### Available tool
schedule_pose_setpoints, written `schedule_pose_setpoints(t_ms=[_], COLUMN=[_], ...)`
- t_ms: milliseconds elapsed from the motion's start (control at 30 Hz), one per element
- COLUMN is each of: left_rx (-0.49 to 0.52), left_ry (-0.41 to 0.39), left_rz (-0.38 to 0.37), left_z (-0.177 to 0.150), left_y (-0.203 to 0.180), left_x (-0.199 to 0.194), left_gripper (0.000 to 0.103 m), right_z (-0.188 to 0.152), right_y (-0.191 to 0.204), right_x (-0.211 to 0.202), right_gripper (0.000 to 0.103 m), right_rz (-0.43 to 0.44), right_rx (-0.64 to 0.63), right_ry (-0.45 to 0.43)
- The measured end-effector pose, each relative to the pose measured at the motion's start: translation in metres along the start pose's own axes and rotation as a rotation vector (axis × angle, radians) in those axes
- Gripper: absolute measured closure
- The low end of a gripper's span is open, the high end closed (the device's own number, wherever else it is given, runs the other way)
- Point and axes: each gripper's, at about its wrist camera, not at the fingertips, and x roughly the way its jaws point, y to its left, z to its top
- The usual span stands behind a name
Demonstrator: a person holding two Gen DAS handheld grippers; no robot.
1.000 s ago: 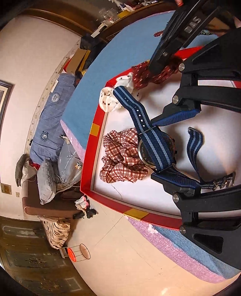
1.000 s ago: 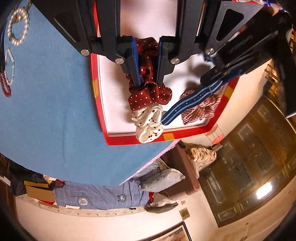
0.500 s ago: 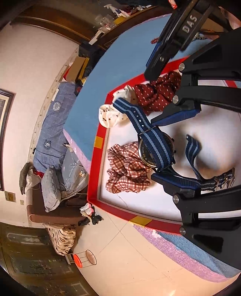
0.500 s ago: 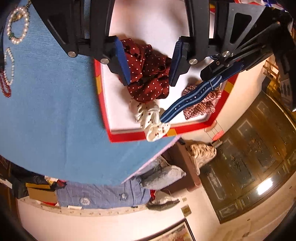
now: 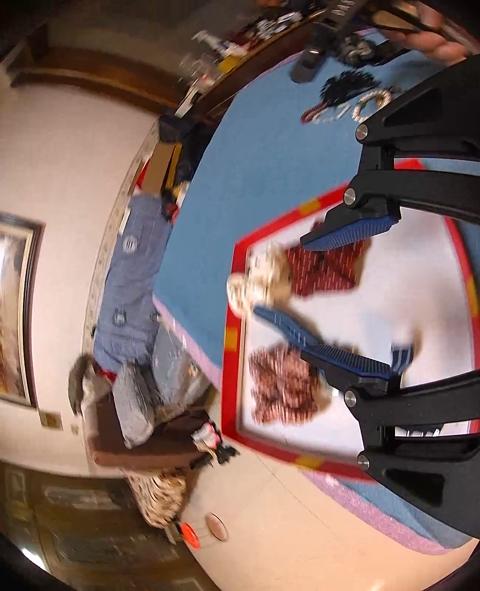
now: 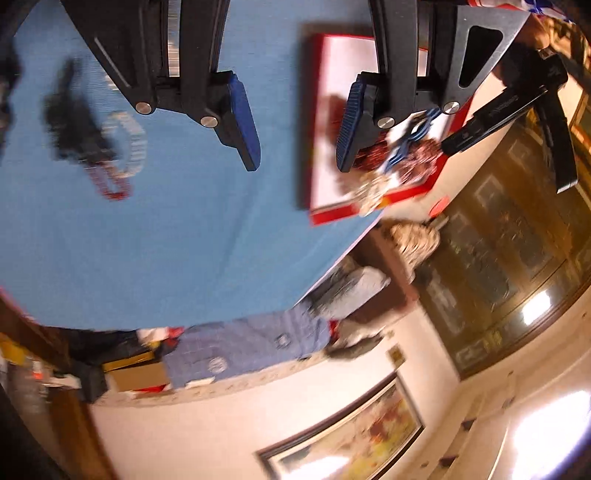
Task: Organize jewelry
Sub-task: 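Move both tools back to the remaining jewelry on the blanket, then grasp the grey sheer scrunchie with the right tool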
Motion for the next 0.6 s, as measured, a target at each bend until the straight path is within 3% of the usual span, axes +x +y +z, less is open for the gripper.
schedule_pose_setpoints(t_ms=[133,300,500,600], left_rx=[0.094,0.207,0.251,0.267], left_ry=[0.043,0.138,0.303,0.349], left_rz=[-0.075,-0.178,-0.343,-0.393], left_z=[-0.006,-0.024,-0.035,-0.041], left_y=[-0.044,-0.104,-0.176,-0.205], left_x=[0.006,0.024,0.05,0.057], left_gripper=[0.049,0.047,0.04,0.039], right_z=[0.007,0.004,-0.003,-0.008], right_y=[-0.051,-0.111,-0.173,-0.204], right_x=[-0.044,-0.094,-0.135,-0.145], right_gripper=[0.056,0.049,0.033,0.02], right_rz=[-0.078,-0.27,-0.426,-0.428], right_rx=[0.086,0.155,0.297,0.392], right_ry=[-0.104,-0.23,-0.274,-0.242])
